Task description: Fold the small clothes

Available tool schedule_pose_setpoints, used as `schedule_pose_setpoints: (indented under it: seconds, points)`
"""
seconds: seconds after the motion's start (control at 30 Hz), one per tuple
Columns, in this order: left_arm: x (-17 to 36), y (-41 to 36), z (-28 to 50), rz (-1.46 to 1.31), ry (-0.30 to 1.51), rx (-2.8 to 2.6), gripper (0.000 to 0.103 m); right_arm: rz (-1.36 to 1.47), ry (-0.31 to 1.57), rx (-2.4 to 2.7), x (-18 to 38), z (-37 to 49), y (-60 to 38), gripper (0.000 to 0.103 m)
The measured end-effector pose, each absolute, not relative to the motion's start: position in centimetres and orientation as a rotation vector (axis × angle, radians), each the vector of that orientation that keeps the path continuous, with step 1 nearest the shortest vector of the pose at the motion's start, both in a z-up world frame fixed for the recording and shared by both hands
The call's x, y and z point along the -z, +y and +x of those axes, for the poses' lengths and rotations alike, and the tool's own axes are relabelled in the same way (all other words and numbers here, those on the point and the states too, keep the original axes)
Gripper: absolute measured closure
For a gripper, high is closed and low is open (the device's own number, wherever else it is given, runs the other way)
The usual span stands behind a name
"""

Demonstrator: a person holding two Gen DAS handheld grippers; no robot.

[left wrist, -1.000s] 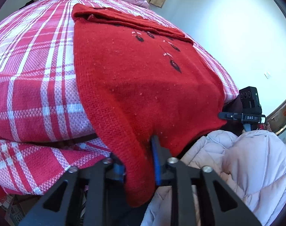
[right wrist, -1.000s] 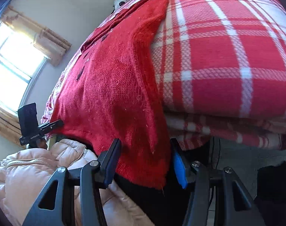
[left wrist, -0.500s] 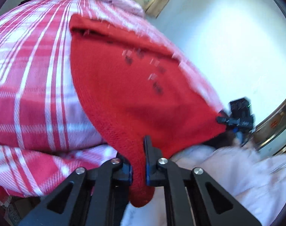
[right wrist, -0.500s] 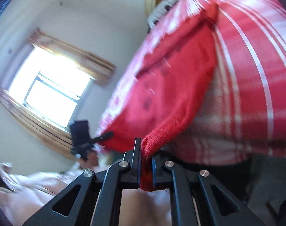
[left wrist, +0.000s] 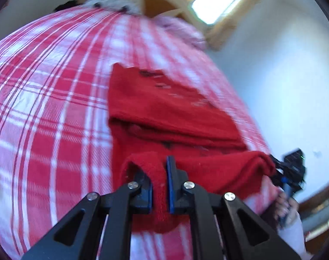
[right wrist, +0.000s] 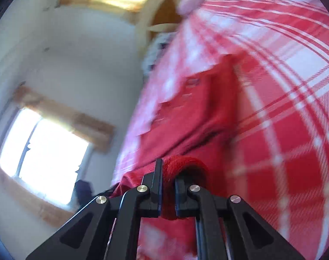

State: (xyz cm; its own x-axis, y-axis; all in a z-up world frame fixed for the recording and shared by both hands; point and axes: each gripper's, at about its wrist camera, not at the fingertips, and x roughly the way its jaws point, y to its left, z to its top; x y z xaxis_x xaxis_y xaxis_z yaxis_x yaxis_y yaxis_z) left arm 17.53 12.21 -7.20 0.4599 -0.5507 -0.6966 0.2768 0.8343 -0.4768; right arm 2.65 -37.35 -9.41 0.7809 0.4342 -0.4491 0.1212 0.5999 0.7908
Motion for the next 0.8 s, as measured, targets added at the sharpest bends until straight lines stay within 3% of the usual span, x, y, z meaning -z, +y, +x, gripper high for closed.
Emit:
schedule_pose_setpoints:
  seconds: [0.07, 0.13, 0.2, 0.23, 0.3, 0.37, 0.5, 0.8]
  points:
    - [8.5, 12.1, 20.0, -0.286, 1.011, 0.450, 0.076, 0.957, 0.718, -0.145, 11.2, 3.8, -38.0, 0.093]
    - [9.2, 12.7, 21.4, -0.280, 1.038, 0.387, 0.053, 1.007, 0.709, -0.169, 11.9, 4.1, -38.5, 0.093]
    - [8.8, 14.4, 22.0, -0.332, 1.006, 0.395, 0.046, 0.972, 0.690, -0.184, 11.2, 3.8, -38.4, 0.086]
    - [8.5, 15.1, 21.9, -0.343, 0.979, 0.398, 0.044, 0.944, 0.673, -0.188, 10.6, 3.5, -38.3, 0.079]
    - [7.6, 16.2, 21.1, -0.287, 0.916, 0.408, 0.044, 0.901, 0.622, -0.187, 9.4, 2.4, -38.3, 0.038]
    - [7.0, 16.3, 19.9, -0.149, 0.856, 0.416, 0.044, 0.854, 0.547, -0.182, 7.8, 1.0, -38.5, 0.029]
    - [7.0, 14.9, 16.9, 0.242, 0.730, 0.438, 0.044, 0.783, 0.521, -0.182, 6.5, 0.0, -37.6, 0.028]
    - [9.1, 9.0, 15.4, 0.759, 0.595, 0.626, 0.044, 0.728, 0.625, -0.162, 8.6, -0.1, -35.6, 0.029]
